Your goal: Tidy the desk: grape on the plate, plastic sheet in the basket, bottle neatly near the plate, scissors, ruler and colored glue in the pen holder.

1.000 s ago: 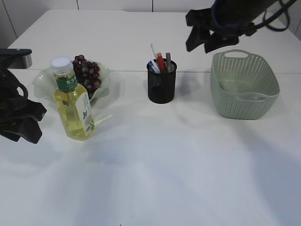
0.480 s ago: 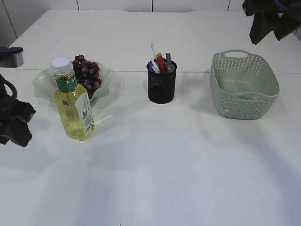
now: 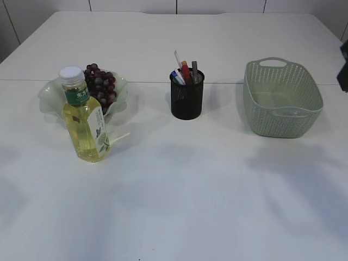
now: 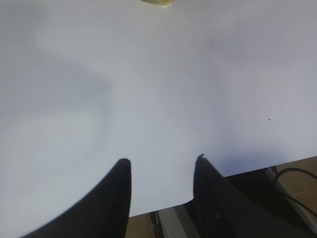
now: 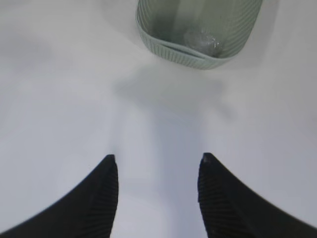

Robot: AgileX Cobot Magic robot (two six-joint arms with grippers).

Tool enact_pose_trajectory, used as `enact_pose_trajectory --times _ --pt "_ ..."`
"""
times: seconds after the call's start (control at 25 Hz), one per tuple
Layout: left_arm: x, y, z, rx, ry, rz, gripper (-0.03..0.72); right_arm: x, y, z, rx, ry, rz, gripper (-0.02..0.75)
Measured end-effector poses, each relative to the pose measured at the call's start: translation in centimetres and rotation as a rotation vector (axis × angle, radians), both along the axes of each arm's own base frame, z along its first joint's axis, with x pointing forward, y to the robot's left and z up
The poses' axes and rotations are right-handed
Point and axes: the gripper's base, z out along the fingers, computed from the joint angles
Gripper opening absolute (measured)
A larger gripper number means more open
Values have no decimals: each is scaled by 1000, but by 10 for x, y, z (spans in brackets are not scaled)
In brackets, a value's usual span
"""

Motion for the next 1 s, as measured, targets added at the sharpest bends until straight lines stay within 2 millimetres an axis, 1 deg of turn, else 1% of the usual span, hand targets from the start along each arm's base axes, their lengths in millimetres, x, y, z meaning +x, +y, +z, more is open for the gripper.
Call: enact_pose_trajectory --times 0.16,0.28,0.44,0.56,0.68,0.8,0.92,1.0 --pt "-31 10 25 -17 -116 2 308 -35 -7 -1 13 -36 -8 413" --pt "-53 18 39 -23 -201 4 308 -59 -12 1 36 -73 -31 413" --pt "-83 28 53 -35 -291 8 308 -91 -19 9 64 -137 -51 413" --pt "-103 36 59 -40 -357 13 308 -118 -25 14 81 -178 -62 414" --pt "-122 41 56 -52 -398 14 308 -147 -31 18 98 -224 -65 414" --pt "-141 46 44 -60 -423 15 308 -178 -37 20 116 -280 -69 414" --pt "-161 52 31 -70 -457 16 308 -203 -43 17 126 -317 -70 414" --pt "-173 56 21 -78 -484 17 308 -217 -46 14 136 -352 -71 414"
